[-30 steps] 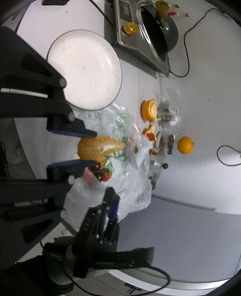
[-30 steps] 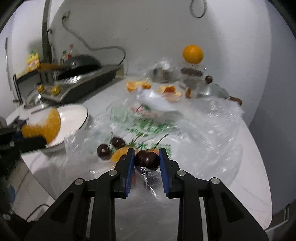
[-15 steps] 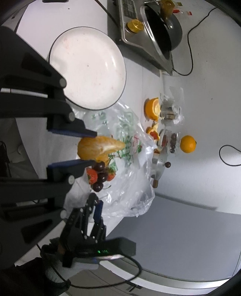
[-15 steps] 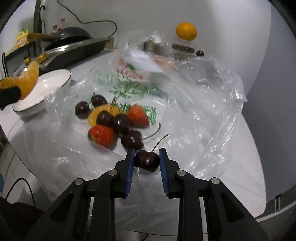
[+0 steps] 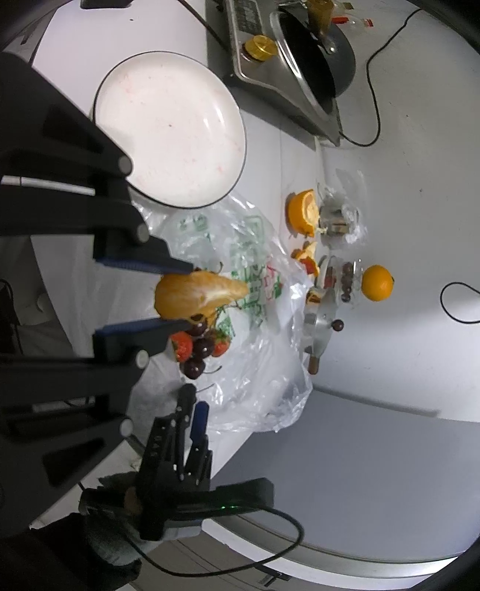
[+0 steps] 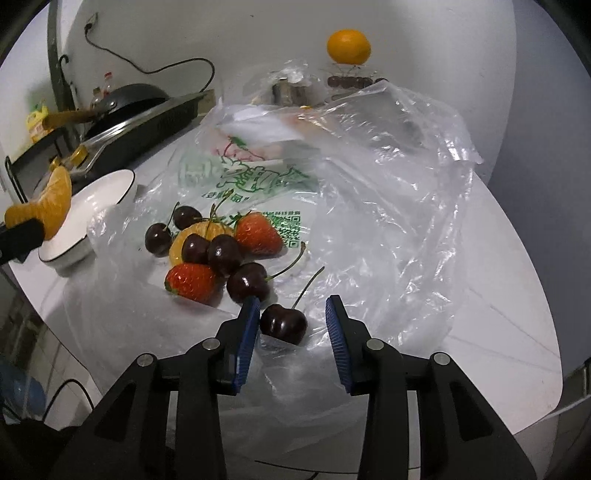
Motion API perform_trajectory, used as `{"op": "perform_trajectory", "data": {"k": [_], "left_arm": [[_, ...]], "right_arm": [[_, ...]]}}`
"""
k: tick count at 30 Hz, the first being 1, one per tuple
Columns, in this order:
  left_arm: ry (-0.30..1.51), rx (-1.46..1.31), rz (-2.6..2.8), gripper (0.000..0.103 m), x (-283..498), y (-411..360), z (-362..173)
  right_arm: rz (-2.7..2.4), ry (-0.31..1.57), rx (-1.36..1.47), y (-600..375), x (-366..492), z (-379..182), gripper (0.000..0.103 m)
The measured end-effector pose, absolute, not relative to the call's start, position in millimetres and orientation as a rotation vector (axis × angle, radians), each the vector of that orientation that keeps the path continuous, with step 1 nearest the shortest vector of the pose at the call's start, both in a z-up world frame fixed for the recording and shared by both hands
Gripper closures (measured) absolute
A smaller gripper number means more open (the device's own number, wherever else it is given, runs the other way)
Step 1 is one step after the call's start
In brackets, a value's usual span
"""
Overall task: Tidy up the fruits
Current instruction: 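Carry the orange segment in the left tool while the right tool lifts the cherry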
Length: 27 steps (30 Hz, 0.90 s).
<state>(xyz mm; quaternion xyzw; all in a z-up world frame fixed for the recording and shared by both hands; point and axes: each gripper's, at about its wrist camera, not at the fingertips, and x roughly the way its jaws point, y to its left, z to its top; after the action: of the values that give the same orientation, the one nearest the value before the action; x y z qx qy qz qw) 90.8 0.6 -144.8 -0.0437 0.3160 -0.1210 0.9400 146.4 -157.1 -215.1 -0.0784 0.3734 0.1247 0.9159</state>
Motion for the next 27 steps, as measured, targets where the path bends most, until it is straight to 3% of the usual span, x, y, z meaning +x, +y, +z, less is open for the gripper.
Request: {"op": "perform_trajectory", "data": {"k": [6,17,27], "left_arm": [[0.646,-0.074,-0.252,0.08,91.2,-8.4,-144.3],[0.648,-0.051,-0.255,0.08,92.4,-19.0,-142.8],[0.64,-0.051,-0.229,0.08,87.9,-14.3,-139.9]], "right_arm": [[0.267,0.809,-0.178,-150.2,153.6,-223.5,0.075],[0.316,0.607,-0.13,-152.7,145.2,-188.0,0.075],[0.219,0.66,-0.237,-151.5,169.8,-212.8,0.075]]}}
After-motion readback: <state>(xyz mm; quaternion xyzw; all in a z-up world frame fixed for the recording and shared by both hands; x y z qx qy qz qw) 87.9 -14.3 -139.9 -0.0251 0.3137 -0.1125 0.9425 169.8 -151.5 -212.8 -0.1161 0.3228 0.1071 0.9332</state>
